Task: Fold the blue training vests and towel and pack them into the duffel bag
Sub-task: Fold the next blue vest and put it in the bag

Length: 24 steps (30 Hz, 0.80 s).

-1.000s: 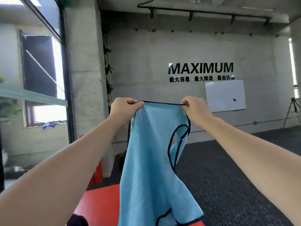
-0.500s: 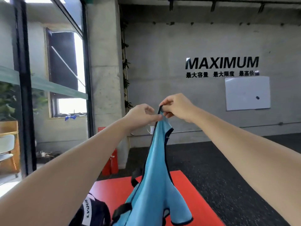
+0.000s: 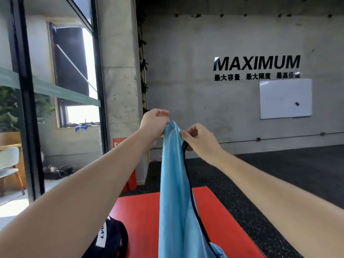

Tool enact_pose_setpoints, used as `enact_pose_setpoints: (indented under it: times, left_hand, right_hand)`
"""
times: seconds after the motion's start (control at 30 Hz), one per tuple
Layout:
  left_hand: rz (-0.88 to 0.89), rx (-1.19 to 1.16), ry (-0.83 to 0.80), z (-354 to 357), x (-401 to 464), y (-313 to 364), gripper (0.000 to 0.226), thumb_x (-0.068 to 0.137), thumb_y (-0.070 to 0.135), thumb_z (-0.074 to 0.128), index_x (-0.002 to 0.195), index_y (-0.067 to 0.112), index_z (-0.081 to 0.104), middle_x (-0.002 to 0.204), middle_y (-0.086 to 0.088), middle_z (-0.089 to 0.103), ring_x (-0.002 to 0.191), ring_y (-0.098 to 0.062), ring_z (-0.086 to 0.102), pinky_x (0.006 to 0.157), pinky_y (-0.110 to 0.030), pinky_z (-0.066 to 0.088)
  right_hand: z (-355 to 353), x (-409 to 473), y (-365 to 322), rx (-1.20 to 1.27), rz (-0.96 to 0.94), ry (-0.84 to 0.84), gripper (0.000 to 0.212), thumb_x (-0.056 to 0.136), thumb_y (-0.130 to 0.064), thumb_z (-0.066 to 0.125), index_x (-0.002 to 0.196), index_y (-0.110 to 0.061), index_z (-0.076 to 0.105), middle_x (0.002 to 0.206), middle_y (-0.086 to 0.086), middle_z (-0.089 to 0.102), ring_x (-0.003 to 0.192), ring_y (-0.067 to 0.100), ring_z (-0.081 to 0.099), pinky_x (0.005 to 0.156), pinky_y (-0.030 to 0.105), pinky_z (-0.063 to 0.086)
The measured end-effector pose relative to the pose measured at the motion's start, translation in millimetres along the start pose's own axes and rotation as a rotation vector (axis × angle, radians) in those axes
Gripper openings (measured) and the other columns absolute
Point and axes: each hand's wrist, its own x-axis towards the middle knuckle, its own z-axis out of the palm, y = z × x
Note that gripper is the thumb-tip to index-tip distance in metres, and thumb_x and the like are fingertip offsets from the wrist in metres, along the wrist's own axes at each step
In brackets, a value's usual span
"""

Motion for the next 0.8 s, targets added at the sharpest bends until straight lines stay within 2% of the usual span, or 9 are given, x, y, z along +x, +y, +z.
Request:
enact_pose_setpoints:
  times: [0.07, 0.13, 0.2, 0.27, 0.37, 0.47, 0.57, 0.67, 0.8]
  left_hand:
    - [0.022, 0.008, 0.045, -1, 2, -2, 0.025, 0.092, 0.004, 0.053, 0.104, 0.018, 0.071, 0.099, -0.004, 0.070, 0.079, -0.017, 0.065, 0.068, -0.032, 0.058]
    - [0.041, 0.015, 0.057, -1, 2, -5, 0.026, 0.093, 0.005, 0.051, 0.101, 0.018, 0.072, 0.097, -0.005, 0.071, 0.080, -0.017, 0.064, 0.078, -0.036, 0.057]
    - [0.053, -0.002, 0.047, 0, 0, -7, 0.026, 0.095, 0.004, 0.050, 0.102, 0.015, 0.072, 0.093, -0.004, 0.070, 0.077, -0.016, 0.062, 0.077, -0.035, 0.056]
    - [0.066, -0.015, 0.046, -2, 0, -8, 0.026, 0.095, 0.005, 0.049, 0.100, 0.016, 0.072, 0.089, -0.002, 0.069, 0.077, -0.017, 0.061, 0.073, -0.035, 0.054]
    - [0.086, 0.017, 0.097, -12, 5, -12, 0.027, 0.096, 0.009, 0.050, 0.097, 0.023, 0.074, 0.092, 0.000, 0.072, 0.081, -0.020, 0.061, 0.077, -0.040, 0.056]
    - [0.116, 0.073, 0.202, -24, 10, -16, 0.032, 0.092, 0.010, 0.047, 0.100, 0.028, 0.073, 0.090, -0.001, 0.073, 0.071, -0.019, 0.060, 0.068, -0.038, 0.057]
    - [0.118, 0.068, 0.343, -34, 17, -21, 0.032, 0.096, 0.008, 0.046, 0.103, 0.025, 0.073, 0.082, 0.006, 0.069, 0.057, -0.007, 0.052, 0.052, -0.020, 0.046]
    - [0.111, 0.044, 0.387, -43, 26, -26, 0.013, 0.093, 0.020, 0.066, 0.089, 0.029, 0.074, 0.083, 0.013, 0.069, 0.077, -0.004, 0.063, 0.069, -0.021, 0.052]
    - [0.092, 0.115, 0.405, -56, 38, -32, 0.015, 0.092, 0.019, 0.065, 0.081, 0.027, 0.071, 0.083, 0.011, 0.069, 0.075, -0.003, 0.060, 0.067, -0.021, 0.049]
  right_hand:
    - [11, -22, 5, 0.045, 0.008, 0.048, 0.035, 0.091, -0.052, 0.066, 0.095, -0.018, 0.058, 0.088, -0.001, 0.067, 0.070, 0.008, 0.061, 0.066, 0.023, 0.052]
    - [19, -38, 8, 0.071, 0.011, 0.039, 0.039, 0.088, -0.056, 0.069, 0.096, -0.019, 0.059, 0.088, -0.003, 0.067, 0.071, 0.005, 0.058, 0.062, 0.019, 0.045]
    - [26, -46, 15, 0.123, 0.057, -0.140, 0.033, 0.086, -0.050, 0.073, 0.103, -0.023, 0.065, 0.093, -0.009, 0.071, 0.081, 0.003, 0.065, 0.071, 0.022, 0.053]
    - [34, -49, 30, 0.116, 0.112, -0.336, 0.030, 0.084, -0.039, 0.078, 0.109, -0.024, 0.072, 0.101, -0.010, 0.075, 0.093, 0.008, 0.071, 0.088, 0.034, 0.059]
    - [34, -47, 50, -0.003, 0.139, -0.416, 0.025, 0.080, -0.036, 0.080, 0.099, -0.020, 0.078, 0.097, -0.003, 0.077, 0.092, 0.018, 0.073, 0.090, 0.040, 0.058]
    - [18, -33, 62, -0.115, 0.126, -0.345, 0.018, 0.082, -0.031, 0.079, 0.094, -0.018, 0.078, 0.089, 0.000, 0.077, 0.082, 0.015, 0.070, 0.074, 0.031, 0.052]
    - [-3, -11, 67, -0.340, 0.107, -0.243, 0.018, 0.084, -0.025, 0.078, 0.099, -0.017, 0.077, 0.093, 0.001, 0.075, 0.084, 0.013, 0.066, 0.073, 0.024, 0.045]
    - [-21, 13, 66, -0.333, 0.154, -0.135, 0.006, 0.088, -0.013, 0.070, 0.093, -0.014, 0.074, 0.076, 0.001, 0.071, 0.055, 0.012, 0.067, 0.057, 0.019, 0.047]
    - [-40, 39, 57, -0.166, 0.203, 0.052, 0.007, 0.094, -0.008, 0.064, 0.089, -0.011, 0.068, 0.087, 0.006, 0.069, 0.055, 0.025, 0.073, 0.040, 0.022, 0.047]
